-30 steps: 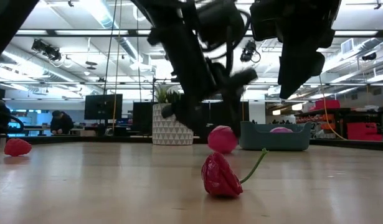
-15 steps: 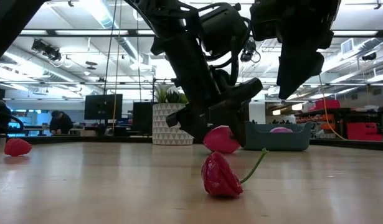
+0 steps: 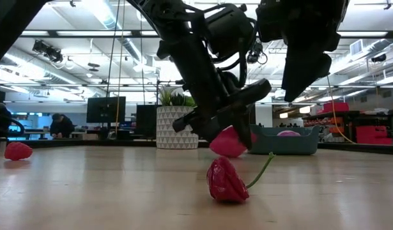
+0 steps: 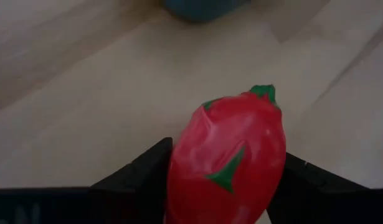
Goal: Pick and placing Produce into tupperware
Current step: Put the red dragon fruit into the blue bin
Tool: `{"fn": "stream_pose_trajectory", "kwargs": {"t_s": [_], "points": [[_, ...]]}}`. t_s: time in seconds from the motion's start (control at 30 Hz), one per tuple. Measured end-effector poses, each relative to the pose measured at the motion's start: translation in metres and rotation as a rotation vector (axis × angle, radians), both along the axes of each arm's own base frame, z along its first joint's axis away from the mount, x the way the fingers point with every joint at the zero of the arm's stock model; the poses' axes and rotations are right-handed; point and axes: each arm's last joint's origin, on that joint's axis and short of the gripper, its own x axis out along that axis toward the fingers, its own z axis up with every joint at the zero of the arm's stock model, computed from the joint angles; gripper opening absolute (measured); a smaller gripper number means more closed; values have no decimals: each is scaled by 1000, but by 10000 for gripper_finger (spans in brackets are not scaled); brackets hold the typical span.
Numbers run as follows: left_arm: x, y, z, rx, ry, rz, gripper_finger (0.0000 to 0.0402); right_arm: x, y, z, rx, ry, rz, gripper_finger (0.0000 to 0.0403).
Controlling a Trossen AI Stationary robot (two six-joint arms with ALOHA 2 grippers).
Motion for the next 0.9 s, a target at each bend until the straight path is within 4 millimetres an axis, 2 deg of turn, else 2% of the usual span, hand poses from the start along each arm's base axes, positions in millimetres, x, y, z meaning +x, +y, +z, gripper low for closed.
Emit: {"fn": "stream_pose_trajectory", "kwargs": {"t_s": [0.13, 0.27, 0.43, 0.53, 0.6, 0.67, 0.77, 0.9], "points": [[5, 0, 4, -27, -68, 24, 212, -10, 0, -1, 54, 105, 4, 237], [16, 6, 21, -16, -129, 19, 205, -35, 6, 3, 123, 295, 15, 232], [36, 25, 62, 67, -230, -36, 194, -67, 18, 18, 131, 414, 0, 229], [45, 41, 91, 164, -287, -93, 195, -81, 24, 27, 114, 395, -30, 229], [47, 54, 102, 223, -299, -120, 197, -87, 26, 34, 111, 353, -58, 229], [47, 69, 104, 231, -297, -96, 199, -92, 26, 40, 109, 310, -96, 229], [45, 85, 95, 180, -282, -59, 199, -98, 25, 48, 105, 254, -132, 229], [51, 89, 72, 136, -265, -78, 193, -104, 20, 57, 84, 179, -158, 229]]}}
